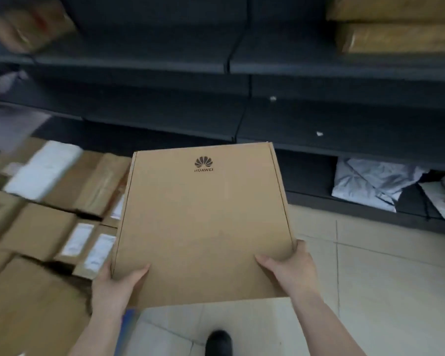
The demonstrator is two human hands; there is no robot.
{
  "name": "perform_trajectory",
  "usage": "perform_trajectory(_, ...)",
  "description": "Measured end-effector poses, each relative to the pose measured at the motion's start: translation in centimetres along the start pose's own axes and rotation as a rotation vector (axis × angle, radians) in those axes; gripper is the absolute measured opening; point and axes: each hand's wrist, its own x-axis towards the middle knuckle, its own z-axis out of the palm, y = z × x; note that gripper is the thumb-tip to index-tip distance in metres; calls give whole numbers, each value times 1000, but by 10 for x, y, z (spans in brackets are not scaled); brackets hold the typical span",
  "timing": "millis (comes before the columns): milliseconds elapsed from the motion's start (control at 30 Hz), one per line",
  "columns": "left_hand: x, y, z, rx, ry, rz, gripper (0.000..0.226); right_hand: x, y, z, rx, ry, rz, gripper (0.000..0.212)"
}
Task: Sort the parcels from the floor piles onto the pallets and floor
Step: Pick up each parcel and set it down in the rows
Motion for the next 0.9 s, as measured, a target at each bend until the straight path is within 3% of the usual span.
perform_trajectory(67,-29,26,-69,-44,91,11,74,-49,-50,-2,29,-78,-105,92)
perform_trajectory(200,-75,40,-199,-103,258,51,106,-141,-123,13,41,-232,-287,89)
perform_trajectory(367,-132,15,-340,-273,538,73,93,-251,-180,64,13,-427,-492,95)
perform_trajectory(500,-162,-46,-444,-381,677,3,114,-347,-206,124,-30,-585,-608,111)
perform_trajectory(633,-194,-112,-547,-484,828,-19,122,-453,-209,200,-54,-740,-717,99)
perform_trajectory(733,-213,-161,-621,-516,939,-36,122,-532,-204,260,-78,-827,-818,88)
perform_trajectory(900,-234,-237,-723,-512,1126,-50,109,-642,-193,355,-121,-978,-904,90)
